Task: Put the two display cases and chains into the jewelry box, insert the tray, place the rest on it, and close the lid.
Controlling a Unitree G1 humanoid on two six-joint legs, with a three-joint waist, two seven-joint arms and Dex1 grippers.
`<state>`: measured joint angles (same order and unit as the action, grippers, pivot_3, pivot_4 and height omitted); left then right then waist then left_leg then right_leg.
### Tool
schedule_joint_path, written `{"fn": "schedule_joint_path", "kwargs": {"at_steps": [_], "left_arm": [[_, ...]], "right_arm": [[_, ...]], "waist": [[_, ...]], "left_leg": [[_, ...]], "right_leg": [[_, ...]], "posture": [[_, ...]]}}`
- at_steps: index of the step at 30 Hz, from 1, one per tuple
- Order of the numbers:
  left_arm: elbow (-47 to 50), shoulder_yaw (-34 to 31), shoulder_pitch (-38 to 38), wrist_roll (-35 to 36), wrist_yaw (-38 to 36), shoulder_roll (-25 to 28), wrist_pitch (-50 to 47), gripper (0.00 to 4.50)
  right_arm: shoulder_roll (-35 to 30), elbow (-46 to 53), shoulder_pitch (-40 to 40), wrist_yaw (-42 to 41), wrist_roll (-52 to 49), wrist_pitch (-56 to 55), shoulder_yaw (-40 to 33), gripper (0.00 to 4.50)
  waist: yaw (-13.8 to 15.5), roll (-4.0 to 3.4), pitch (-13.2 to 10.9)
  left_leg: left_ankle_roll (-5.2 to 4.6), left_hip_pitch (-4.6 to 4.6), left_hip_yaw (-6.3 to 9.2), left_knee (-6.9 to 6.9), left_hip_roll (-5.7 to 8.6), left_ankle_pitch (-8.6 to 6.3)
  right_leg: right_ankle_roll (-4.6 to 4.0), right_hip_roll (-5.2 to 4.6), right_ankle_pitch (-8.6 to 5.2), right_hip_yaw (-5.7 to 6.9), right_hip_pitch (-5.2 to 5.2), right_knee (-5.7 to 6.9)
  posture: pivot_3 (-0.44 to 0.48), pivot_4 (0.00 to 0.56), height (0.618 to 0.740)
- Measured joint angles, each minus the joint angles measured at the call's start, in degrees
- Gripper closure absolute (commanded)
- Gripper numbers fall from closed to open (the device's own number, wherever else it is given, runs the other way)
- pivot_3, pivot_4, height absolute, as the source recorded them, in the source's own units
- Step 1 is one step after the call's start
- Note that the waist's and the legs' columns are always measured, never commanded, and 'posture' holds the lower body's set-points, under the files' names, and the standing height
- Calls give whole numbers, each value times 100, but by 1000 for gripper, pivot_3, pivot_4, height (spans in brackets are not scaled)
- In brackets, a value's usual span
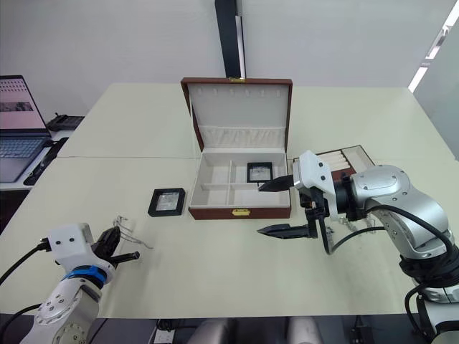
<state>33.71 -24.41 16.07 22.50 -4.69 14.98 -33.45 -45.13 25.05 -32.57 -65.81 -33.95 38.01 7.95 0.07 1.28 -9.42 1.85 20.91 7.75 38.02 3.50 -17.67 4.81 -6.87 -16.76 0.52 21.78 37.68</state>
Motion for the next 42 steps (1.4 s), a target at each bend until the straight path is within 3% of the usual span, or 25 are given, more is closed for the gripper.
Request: {"fn": "schedule_joint_path", "kwargs": {"at_steps": [5, 11, 23, 28, 32, 42], "left_arm": [[53, -5, -43, 6, -492, 470, 307, 4475], [30, 111, -693, 72, -1055, 952, 529, 4475], [-800, 919, -3268, 1020, -2422, 2007, -195, 4475], [-1751, 1446, -4693, 1071, -2339, 1985, -1137, 4475], [-2266, 1827, -5343, 1040, -2340, 1832, -1559, 4475], [-3224, 2514, -5793, 373, -2082, 1478, -1892, 4475]], "right_arm": [[0, 1, 9, 29, 0, 0, -1, 0], [1, 3, 17, 146, 2, 0, -7, 0], [53, 184, 149, 1006, 141, 181, -226, 0], [114, 241, 168, 1493, 359, 401, -208, 0], [143, 284, 167, 1653, 404, 506, -147, 0], [187, 297, 145, 2093, 636, 791, 16, 0]], "waist": [[-1, -2, -1], [-3, -2, -2], [-17, 0, -7], [-23, 8, -12], [-35, 10, -13], [-55, 11, -14]], "left_leg": [[-1, 0, 1, 0, 0, 0], [0, 1, 2, -1, 1, 0], [1, 3, 4, -1, 3, 1], [2, 4, 5, 1, 16, 1], [4, 6, 3, -1, 14, 2], [11, 33, 3, 4, 7, 5]], "right_leg": [[0, 0, 0, 1, 0, 0], [0, 1, 0, 2, -1, -1], [0, 9, 0, 3, 2, 0], [1, 16, 0, 3, 6, 5], [1, 15, 0, 0, 14, 4], [1, 14, 1, -1, 45, 9]], "posture": [[0, 150, 740], [0, 150, 740], [0, 150, 740], [0, 150, 740], [0, 150, 740], [0, 150, 740]]}}
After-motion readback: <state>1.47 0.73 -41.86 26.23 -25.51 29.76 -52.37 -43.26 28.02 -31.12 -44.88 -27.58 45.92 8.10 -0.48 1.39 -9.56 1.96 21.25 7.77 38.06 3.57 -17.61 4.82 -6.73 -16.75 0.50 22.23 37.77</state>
